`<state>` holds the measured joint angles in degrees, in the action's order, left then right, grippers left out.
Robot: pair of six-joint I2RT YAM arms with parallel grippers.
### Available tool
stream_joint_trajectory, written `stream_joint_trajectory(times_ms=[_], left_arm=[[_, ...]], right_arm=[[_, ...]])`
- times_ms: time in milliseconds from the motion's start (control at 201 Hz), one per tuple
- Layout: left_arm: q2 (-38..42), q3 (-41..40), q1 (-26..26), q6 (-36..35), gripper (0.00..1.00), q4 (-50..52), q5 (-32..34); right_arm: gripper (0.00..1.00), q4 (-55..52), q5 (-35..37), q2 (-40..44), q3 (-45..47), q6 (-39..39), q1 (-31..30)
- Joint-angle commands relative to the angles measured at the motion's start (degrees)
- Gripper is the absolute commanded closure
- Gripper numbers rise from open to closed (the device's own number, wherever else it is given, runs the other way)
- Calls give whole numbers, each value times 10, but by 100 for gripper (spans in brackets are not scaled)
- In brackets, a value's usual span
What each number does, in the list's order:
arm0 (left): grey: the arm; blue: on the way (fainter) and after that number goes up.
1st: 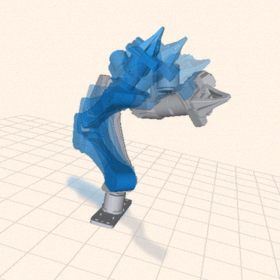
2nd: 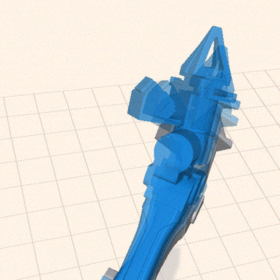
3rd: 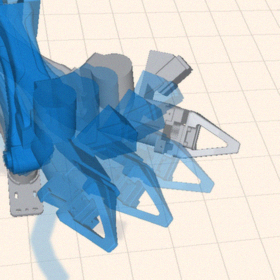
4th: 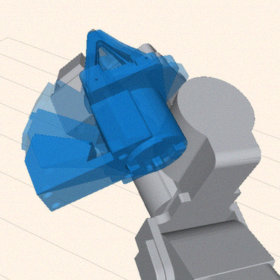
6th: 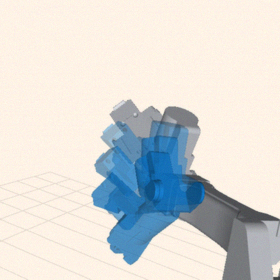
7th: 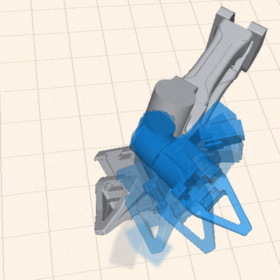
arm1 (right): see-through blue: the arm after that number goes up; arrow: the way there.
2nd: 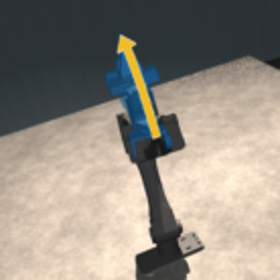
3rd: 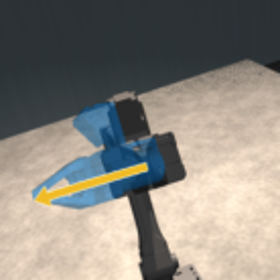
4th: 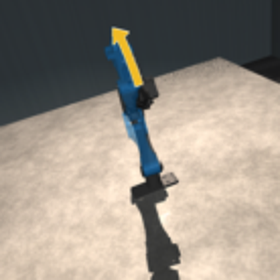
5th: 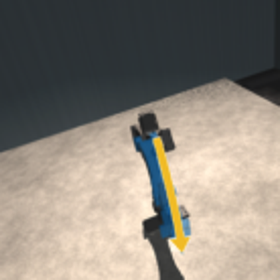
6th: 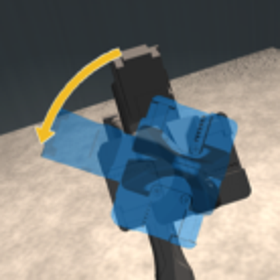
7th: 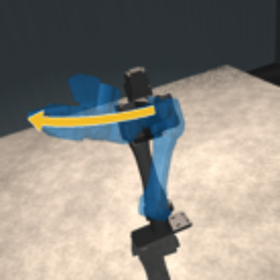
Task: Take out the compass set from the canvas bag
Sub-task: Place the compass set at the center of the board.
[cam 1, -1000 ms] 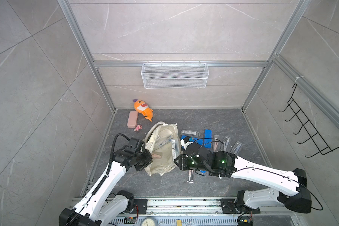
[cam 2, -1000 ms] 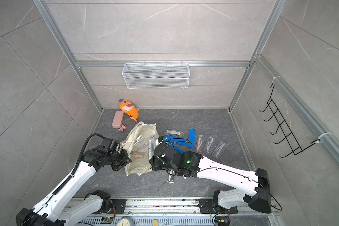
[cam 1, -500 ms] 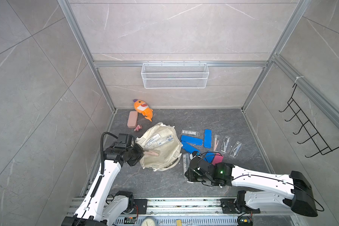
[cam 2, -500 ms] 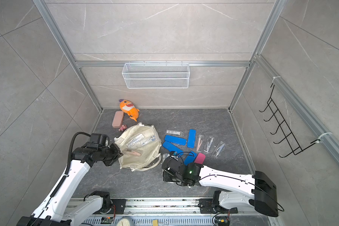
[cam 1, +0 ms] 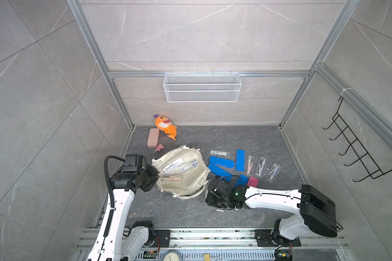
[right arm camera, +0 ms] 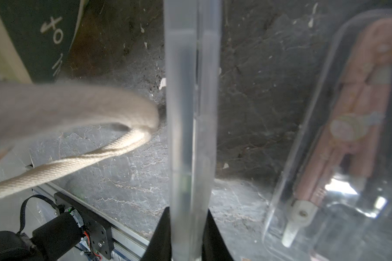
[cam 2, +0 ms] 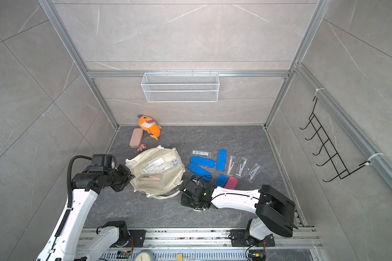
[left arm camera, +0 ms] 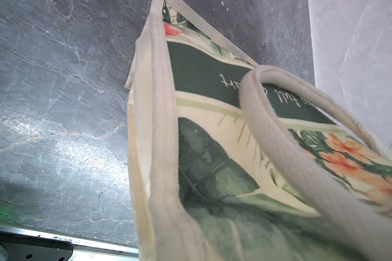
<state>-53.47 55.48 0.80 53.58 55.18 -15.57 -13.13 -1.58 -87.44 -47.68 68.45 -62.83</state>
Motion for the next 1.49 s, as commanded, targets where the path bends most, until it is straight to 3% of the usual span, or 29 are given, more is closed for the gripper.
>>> stream_joint_trajectory(times_ms=[0,643,828,992,1226,1486], left_arm=[[11,-8,-2,8,100,-9,-38],[24,-57,-2,-22,100,-11,-89],[24,-57,-2,-28,100,-10,-94],[25,-62,-2,-32,100,-7,-102],[27,-67,-2,-33,100,-7,-105],[32,-68,-1,-35,100,-4,-107]], right_arm=[[86,31,-15,-13,13,22,2],[72,35,-13,12,56,52,17],[60,-10,15,65,54,54,17],[57,-76,48,123,38,51,17],[56,-181,88,152,-55,-1,14],[56,-237,114,93,-219,-64,-23]])
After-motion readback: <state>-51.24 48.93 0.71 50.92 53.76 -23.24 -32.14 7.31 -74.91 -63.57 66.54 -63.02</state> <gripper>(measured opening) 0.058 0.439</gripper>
